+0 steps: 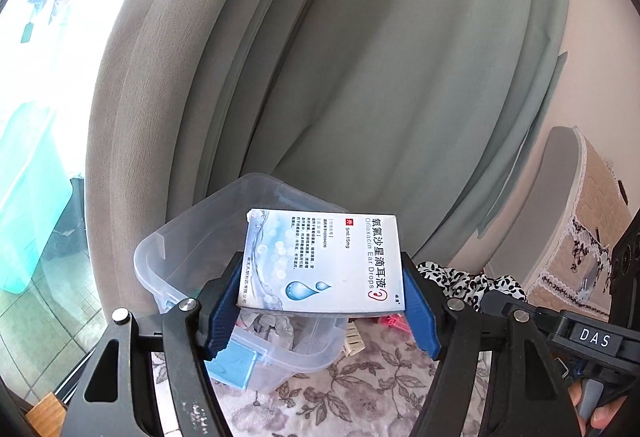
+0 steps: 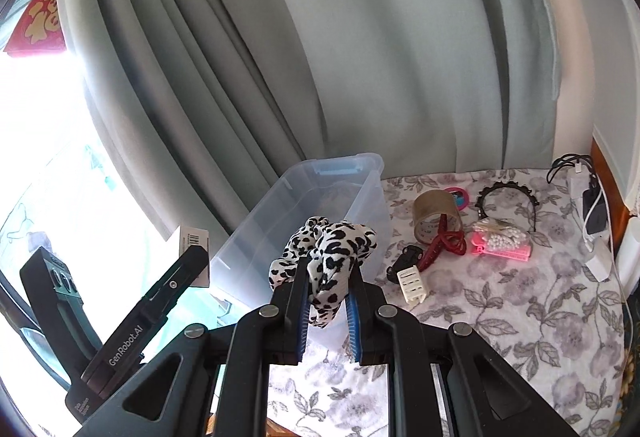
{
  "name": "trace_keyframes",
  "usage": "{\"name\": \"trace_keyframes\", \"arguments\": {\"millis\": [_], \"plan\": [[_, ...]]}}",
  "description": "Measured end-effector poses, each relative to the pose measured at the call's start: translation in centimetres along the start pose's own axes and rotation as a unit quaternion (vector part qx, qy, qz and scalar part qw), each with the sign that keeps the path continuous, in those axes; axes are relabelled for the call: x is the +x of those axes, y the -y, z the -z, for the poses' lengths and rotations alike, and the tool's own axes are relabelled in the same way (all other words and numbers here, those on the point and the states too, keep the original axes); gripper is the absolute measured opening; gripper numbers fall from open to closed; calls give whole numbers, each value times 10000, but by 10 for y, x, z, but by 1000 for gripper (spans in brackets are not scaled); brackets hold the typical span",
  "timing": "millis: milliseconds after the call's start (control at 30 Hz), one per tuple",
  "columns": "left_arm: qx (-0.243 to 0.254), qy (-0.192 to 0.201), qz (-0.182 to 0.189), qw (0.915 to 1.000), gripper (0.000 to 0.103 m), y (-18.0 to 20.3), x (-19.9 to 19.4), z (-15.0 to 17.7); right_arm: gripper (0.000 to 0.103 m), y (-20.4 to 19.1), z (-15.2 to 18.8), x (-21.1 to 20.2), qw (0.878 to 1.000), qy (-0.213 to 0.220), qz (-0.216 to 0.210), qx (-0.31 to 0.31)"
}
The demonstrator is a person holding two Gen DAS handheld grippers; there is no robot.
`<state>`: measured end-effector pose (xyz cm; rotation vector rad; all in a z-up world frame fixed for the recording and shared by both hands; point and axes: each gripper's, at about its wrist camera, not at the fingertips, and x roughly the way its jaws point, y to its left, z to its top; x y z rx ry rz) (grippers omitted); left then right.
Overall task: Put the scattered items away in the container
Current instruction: 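Carry the medicine box and scrunchie over the clear box with both grippers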
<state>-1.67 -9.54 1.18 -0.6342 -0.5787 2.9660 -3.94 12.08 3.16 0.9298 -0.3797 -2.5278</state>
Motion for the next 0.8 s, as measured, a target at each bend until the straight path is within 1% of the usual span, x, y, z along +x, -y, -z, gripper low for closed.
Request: {"name": "trace_keyframes", "arguments": {"millis": [367,800], "plan": [[-335,-164,-257,9990,73,-45,23,5,17,-29,-1,58,9983,-452,-193,-304],[-432,-413,-297,9978,73,-67,54,17,17,-35,2,111,9947,-900,-238,-428]]}}
